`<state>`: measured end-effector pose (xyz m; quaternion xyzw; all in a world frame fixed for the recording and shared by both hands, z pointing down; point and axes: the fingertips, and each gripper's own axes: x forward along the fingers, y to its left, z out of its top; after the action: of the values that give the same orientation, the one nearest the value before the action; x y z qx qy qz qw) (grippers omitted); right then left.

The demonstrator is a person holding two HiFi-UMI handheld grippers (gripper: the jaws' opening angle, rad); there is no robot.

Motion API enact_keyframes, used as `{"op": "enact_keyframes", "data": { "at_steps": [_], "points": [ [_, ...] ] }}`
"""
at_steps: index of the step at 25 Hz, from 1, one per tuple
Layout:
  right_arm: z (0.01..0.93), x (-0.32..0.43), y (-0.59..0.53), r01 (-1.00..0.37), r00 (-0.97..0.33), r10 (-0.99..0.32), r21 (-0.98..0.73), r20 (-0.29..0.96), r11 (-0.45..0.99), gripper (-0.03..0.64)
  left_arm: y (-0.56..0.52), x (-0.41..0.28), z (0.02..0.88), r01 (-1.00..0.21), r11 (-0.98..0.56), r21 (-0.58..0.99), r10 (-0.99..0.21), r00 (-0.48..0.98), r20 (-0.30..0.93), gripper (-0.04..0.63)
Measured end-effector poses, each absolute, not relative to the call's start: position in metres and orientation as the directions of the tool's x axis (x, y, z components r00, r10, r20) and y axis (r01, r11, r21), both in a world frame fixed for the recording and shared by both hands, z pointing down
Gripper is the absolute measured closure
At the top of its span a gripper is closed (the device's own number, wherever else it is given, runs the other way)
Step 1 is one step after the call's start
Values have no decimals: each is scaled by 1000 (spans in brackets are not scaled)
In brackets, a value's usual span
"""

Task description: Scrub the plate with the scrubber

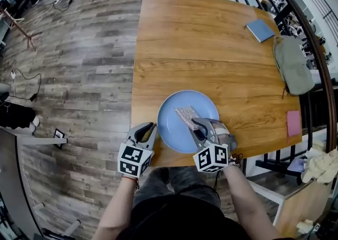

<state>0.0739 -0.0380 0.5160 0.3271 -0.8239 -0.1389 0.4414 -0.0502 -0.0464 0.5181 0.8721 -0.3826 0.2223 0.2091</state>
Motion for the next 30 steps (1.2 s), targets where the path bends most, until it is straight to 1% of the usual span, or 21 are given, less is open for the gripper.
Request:
{"op": "enact_keyframes", "data": {
  "at_steps": [1, 3, 6, 8, 13, 15, 16, 18, 20, 21, 23, 25, 30],
  "points": [
    [520, 74, -40, -368, -383, -658, 546, 649, 753, 531, -47, -51, 523, -765, -616, 185, -569, 595, 568, 570],
    [531, 73, -40, -228, -353, -637, 598, 685, 769, 531, -47, -50, 531, -768, -620, 158, -551, 570, 610, 546],
    [549, 73, -35, -3, -311, -593, 623, 743, 782, 531, -47, -48, 540, -768, -620, 160, -523, 557, 645, 538],
    [556, 71, -31, 84, -304, -558, 606, 772, 791, 529, -48, -48, 541, -773, -603, 196, -513, 565, 646, 538],
    [563, 52, -15, 230, -338, -463, 549, 819, 803, 529, -48, -50, 542, -788, -567, 240, -493, 559, 667, 540],
    [564, 40, -11, 270, -361, -437, 541, 824, 796, 529, -45, -49, 546, -785, -576, 228, -468, 546, 695, 554],
    [565, 35, -11, 286, -365, -429, 538, 826, 793, 528, -42, -49, 551, -781, -591, 203, -448, 527, 722, 591],
    [567, 28, -13, 311, -361, -421, 533, 832, 787, 528, -35, -48, 562, -760, -636, 135, -410, 480, 775, 600],
    [567, 27, -19, 319, -351, -421, 529, 837, 786, 526, -29, -46, 566, -744, -660, 104, -401, 467, 788, 600],
    [567, 28, -22, 316, -346, -423, 529, 837, 788, 526, -29, -46, 564, -751, -650, 115, -417, 478, 773, 600],
    [567, 33, -30, 301, -337, -431, 530, 837, 793, 526, -31, -48, 554, -775, -605, 185, -446, 522, 727, 600],
    [568, 37, -36, 285, -330, -436, 528, 837, 800, 526, -30, -45, 550, -770, -582, 262, -428, 564, 707, 600],
    [567, 35, -48, 270, -324, -445, 533, 835, 802, 526, -36, -45, 547, -765, -514, 388, -390, 611, 689, 584]
  ]
}}
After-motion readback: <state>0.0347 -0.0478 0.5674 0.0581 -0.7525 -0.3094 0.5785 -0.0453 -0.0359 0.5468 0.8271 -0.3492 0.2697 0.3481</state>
